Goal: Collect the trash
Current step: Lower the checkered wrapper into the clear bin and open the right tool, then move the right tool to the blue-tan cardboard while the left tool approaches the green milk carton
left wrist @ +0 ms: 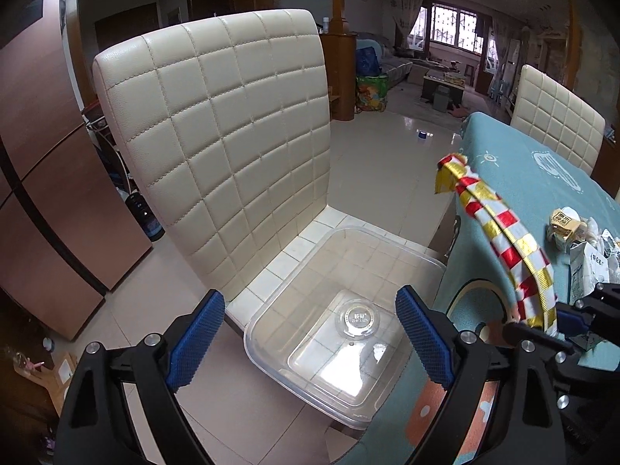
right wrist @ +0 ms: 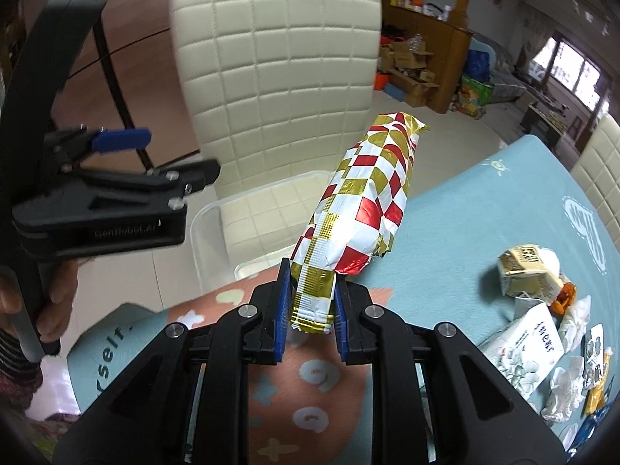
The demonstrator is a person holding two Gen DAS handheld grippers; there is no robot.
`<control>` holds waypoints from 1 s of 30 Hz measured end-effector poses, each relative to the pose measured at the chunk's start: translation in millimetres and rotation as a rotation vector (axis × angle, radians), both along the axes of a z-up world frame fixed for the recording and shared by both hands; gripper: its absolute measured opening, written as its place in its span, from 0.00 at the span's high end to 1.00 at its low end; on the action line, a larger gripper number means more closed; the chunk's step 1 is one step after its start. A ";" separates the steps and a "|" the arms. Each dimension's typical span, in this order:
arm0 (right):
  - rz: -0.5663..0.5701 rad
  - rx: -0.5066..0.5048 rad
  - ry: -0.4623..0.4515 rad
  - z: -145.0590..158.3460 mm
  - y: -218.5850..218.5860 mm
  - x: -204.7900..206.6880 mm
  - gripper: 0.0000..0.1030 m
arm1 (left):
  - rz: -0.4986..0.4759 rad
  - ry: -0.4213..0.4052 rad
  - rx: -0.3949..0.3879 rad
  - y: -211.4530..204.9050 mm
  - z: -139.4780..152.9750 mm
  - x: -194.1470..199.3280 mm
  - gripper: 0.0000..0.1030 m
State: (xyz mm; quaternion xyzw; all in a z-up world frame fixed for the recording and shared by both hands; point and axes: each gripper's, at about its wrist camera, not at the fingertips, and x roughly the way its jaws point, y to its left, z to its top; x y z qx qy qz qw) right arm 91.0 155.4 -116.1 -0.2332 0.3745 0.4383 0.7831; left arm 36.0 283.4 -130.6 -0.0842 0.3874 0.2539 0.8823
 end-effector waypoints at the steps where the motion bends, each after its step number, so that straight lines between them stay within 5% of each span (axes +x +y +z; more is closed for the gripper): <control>1: 0.005 -0.005 -0.002 -0.7 0.0 -1.4 0.79 | 0.004 -0.003 0.006 -0.6 1.6 -2.3 0.15; 4: 0.016 -0.015 -0.004 -3.5 0.6 -5.0 0.72 | 0.014 -0.009 0.016 -0.9 5.0 -7.2 0.15; 5: 0.013 -0.015 -0.007 -3.6 1.3 -5.0 0.60 | 0.017 -0.011 0.016 -0.5 6.7 -8.7 0.15; 6: 0.009 -0.011 -0.014 -3.1 0.5 -4.8 0.37 | 0.020 -0.013 0.017 -0.5 7.9 -10.2 0.15; 7: 0.002 0.001 -0.029 -1.3 -0.9 -4.8 0.30 | 0.024 -0.014 0.019 -0.3 9.0 -12.6 0.15; 10: -0.018 0.028 -0.098 6.4 -5.8 -8.1 0.29 | 0.028 -0.012 0.026 -1.2 10.6 -17.6 0.15; 20: -0.108 0.047 -0.086 15.5 -29.9 -1.9 0.28 | -0.027 -0.023 0.028 -21.0 19.2 -19.9 0.15; 30: -0.367 0.081 -0.071 24.8 -137.6 13.2 0.28 | -0.228 -0.025 0.008 -98.3 23.7 4.1 0.15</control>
